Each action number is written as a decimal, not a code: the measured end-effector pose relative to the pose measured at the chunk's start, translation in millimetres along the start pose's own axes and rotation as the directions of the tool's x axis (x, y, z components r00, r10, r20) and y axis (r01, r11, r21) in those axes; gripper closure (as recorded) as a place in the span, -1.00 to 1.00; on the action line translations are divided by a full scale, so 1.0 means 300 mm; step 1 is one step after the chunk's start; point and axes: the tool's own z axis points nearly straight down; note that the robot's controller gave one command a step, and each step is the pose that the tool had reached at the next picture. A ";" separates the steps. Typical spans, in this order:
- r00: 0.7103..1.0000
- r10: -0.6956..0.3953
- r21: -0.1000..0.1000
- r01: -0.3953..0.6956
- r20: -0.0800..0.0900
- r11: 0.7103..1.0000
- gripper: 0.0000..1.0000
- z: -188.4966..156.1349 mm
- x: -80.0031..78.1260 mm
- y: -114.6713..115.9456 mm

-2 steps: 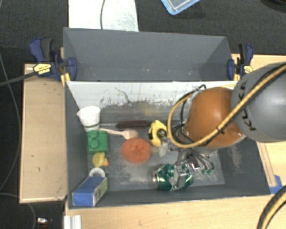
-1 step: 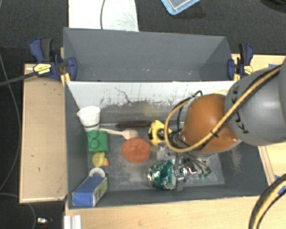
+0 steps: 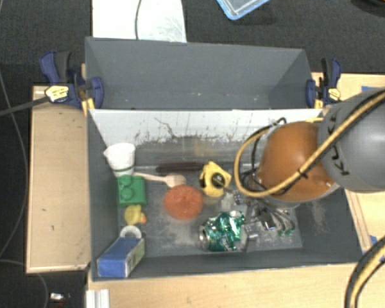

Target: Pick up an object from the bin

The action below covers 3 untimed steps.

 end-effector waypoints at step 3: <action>1.000 0.026 -0.002 -0.026 0.002 1.000 1.00 0.093 -0.039 0.028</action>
Offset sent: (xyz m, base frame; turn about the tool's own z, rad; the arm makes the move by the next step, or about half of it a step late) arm 0.0089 0.0099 -0.0305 0.0227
